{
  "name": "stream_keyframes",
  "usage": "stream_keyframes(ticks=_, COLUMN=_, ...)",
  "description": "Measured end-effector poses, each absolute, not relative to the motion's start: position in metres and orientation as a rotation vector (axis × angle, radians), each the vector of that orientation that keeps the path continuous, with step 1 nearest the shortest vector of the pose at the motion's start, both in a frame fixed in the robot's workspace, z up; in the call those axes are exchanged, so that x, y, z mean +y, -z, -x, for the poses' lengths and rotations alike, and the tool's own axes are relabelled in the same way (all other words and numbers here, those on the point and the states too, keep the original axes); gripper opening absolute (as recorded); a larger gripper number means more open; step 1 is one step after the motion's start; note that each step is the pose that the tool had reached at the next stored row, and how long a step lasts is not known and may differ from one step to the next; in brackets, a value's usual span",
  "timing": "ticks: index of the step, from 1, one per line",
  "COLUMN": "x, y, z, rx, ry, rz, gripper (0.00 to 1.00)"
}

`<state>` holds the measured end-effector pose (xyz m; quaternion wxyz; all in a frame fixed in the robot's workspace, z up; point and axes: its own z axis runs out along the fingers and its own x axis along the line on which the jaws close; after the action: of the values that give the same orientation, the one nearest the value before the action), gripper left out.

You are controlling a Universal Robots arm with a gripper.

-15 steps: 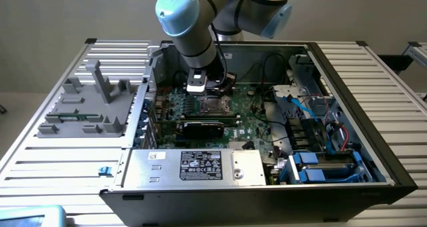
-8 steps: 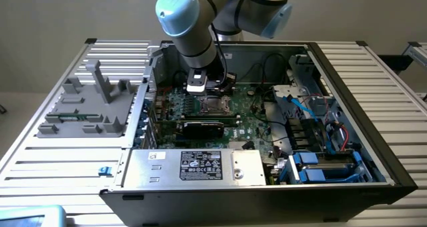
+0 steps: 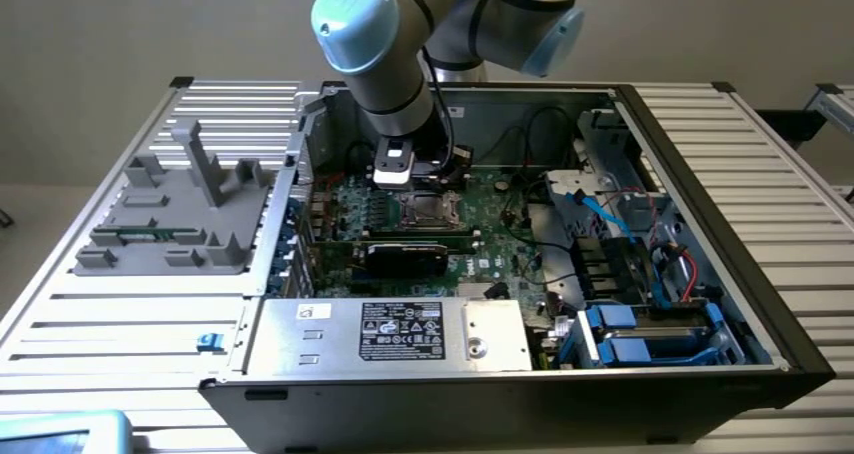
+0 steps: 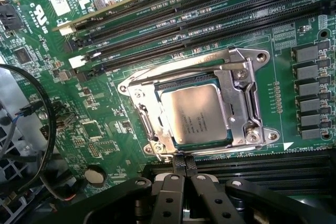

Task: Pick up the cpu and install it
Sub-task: 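Install the first cpu locking lever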

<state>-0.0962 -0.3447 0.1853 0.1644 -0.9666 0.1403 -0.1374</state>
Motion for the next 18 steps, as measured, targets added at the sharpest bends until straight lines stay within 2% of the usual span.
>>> stream_keyframes(ticks=18, x=-0.3427, y=-0.1835, z=0.0962, rx=0.4, ry=0.39, rz=2.751, gripper=0.11)
